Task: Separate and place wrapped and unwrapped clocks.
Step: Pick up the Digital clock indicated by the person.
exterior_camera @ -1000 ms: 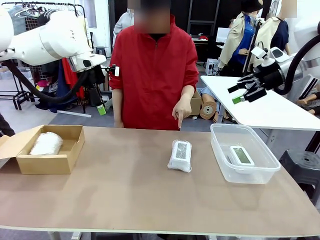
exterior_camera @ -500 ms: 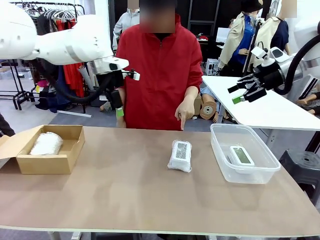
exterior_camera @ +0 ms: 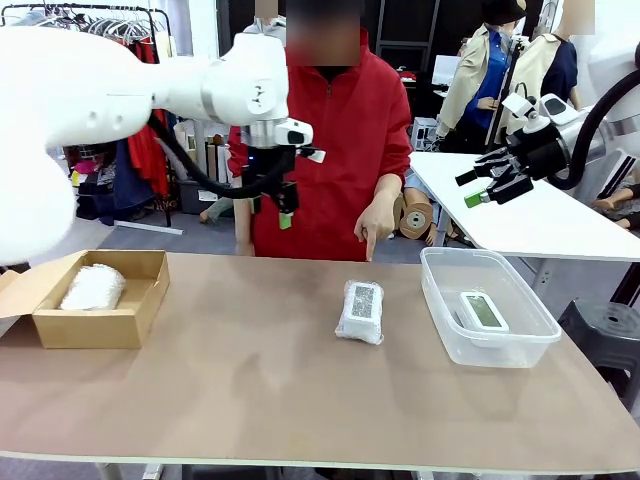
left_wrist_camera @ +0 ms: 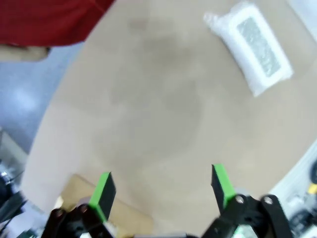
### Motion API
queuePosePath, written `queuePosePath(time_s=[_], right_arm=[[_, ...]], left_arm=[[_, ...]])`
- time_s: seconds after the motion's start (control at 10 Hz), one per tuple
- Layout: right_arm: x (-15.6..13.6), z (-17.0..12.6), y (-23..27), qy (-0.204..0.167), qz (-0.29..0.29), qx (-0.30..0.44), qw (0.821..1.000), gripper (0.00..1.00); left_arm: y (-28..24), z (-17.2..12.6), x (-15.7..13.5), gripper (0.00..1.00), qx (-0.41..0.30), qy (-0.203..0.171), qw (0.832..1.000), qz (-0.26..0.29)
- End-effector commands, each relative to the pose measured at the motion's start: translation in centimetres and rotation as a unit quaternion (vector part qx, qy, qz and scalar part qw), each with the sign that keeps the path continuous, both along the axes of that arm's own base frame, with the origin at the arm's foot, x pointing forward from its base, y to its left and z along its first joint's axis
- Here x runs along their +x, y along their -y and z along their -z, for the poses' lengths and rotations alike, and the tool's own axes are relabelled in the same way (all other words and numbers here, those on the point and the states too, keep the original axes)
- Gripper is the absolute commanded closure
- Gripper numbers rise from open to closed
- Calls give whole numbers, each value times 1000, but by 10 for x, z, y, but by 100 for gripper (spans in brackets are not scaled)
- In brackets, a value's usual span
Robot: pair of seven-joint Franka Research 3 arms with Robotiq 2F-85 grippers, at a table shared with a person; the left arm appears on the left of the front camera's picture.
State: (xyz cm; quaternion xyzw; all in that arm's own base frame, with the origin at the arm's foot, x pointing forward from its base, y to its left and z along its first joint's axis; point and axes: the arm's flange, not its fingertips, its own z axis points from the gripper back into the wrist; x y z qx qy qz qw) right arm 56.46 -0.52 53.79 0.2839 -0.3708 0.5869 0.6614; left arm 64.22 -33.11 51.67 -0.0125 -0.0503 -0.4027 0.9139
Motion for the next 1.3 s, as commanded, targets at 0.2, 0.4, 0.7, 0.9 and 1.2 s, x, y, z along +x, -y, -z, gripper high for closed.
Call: queuePosePath(time_s=[0.2, 0.4, 0.7, 0.9, 1.2], right_arm=[[-1, -1, 0, 7, -6, -1, 1000, 0], [-1, -1, 0, 7, -6, -1, 1000, 0], [-1, -1, 0, 7, -6, -1, 1000, 0], [-1, -1, 0, 7, -6, -1, 1000, 0], [-1, -1, 0, 7, -6, -1, 1000, 0]], left_arm=[[56, -13, 26, 0, -37, 24, 998, -52], [56, -10, 18, 0, -97, 28, 995, 27], [53, -2, 6, 0, -41, 19, 999, -29], [53, -2, 6, 0, -41, 19, 999, -29], [88, 7, 8, 0, -19, -12, 997, -69]])
